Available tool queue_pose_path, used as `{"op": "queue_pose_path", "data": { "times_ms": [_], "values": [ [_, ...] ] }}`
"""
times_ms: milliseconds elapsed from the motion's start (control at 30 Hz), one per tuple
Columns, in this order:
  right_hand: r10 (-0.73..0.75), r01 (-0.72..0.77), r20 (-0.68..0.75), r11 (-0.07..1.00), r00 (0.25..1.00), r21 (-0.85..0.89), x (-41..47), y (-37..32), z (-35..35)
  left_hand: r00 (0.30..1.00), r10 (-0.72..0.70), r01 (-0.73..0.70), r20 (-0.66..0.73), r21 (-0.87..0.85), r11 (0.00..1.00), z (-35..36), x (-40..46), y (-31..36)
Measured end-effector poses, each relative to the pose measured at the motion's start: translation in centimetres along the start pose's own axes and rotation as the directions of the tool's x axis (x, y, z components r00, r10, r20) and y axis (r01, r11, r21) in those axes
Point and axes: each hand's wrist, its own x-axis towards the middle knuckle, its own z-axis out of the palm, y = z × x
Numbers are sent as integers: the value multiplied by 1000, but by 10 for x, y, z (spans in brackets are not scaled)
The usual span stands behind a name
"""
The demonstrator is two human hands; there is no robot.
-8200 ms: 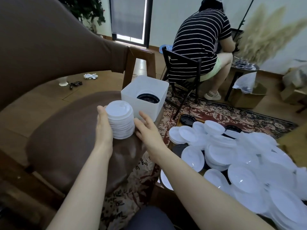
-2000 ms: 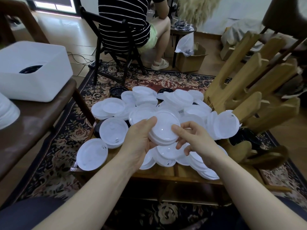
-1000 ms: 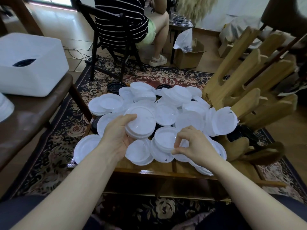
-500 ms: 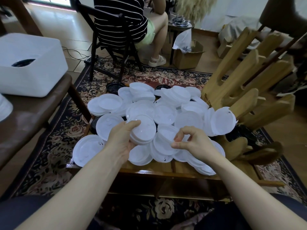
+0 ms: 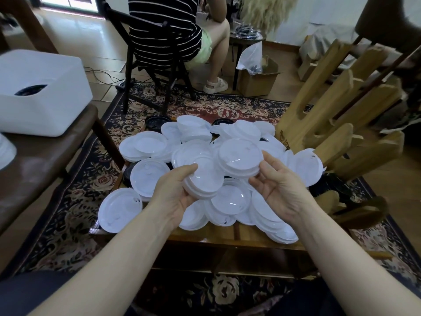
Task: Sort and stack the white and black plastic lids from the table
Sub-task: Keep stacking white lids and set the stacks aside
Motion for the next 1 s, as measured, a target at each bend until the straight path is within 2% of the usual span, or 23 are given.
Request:
{"op": "queue_pose_path", "data": {
  "times_ms": [133,267,333,467,633,800,900,1000],
  "values": [
    [15,-13,78,999,997,-33,-4,3,9,997,22,-19,76,-32,999,5,-3,-2],
    [-45,94,158,943,986,-319,-9,6,14,989,32,-23,141,-62,998,9,-4,-3],
    [-64,120,147,903,987,-412,-11,6,15,988,33,-24,148,-65,998,8,-4,-3],
    [-53,93,96,870,994,-484,-11,8,15,985,35,-27,170,-50,998,8,-6,-4],
    [-114,149,96,706,989,-692,-9,12,14,986,19,-8,167,-64,998,8,-5,-5],
    [-27,135,152,629,988,-766,-9,7,12,982,10,-1,191,-47,999,7,-2,-6],
    [-36,148,155,567,987,-810,-8,7,10,965,8,-7,263,-3,1000,8,-5,-7],
    [-31,166,177,528,984,-833,-10,8,9,963,45,-73,266,95,993,9,-8,-7]
  ]
}}
